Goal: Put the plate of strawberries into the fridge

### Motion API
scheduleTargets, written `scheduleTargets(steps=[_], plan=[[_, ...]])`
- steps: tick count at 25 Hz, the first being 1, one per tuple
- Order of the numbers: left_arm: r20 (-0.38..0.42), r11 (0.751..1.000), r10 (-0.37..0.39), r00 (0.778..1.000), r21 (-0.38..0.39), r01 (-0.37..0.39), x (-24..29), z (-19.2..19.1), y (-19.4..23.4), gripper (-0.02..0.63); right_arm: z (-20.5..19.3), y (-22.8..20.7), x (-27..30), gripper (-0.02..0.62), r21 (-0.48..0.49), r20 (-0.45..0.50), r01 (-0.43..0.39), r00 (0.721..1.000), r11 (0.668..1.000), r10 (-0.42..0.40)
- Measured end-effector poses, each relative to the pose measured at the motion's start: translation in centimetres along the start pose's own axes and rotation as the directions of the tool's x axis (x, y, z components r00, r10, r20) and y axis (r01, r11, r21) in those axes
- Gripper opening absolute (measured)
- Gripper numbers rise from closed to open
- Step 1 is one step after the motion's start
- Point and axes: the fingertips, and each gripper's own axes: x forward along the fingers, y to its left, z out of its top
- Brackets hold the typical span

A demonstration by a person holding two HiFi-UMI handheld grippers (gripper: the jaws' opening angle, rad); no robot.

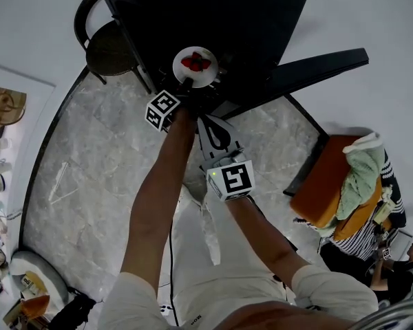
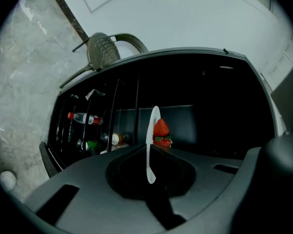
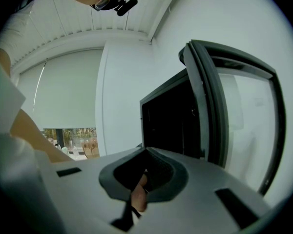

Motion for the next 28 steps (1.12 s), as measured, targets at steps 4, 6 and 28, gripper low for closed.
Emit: scheduleTargets(steps=[4,6,28], plan=[[0.003,1.0,0.004,1.0,-0.008,-0.004,0.5,0.2,0.7,0.011,0.1,0.0,0.4,0.012,-0.006,0.001,-0.012,1.0,1.0,0.012],[0.004,1.0,0.007,1.0,0.001,-0.007,0.6,0.4,0.9,0.011,0.1,0.0,0.4,0.012,-0.008,0.002,-0.011,1.0,1.0,0.011],[-0.017,0.999,0.033,0.999,0.008,-0.033,3.6,0.7,1.9,0.011,-0.5,-0.5,1.2,0.012,-0.012,-0.03,-0.011,0.999,1.0,0.011]])
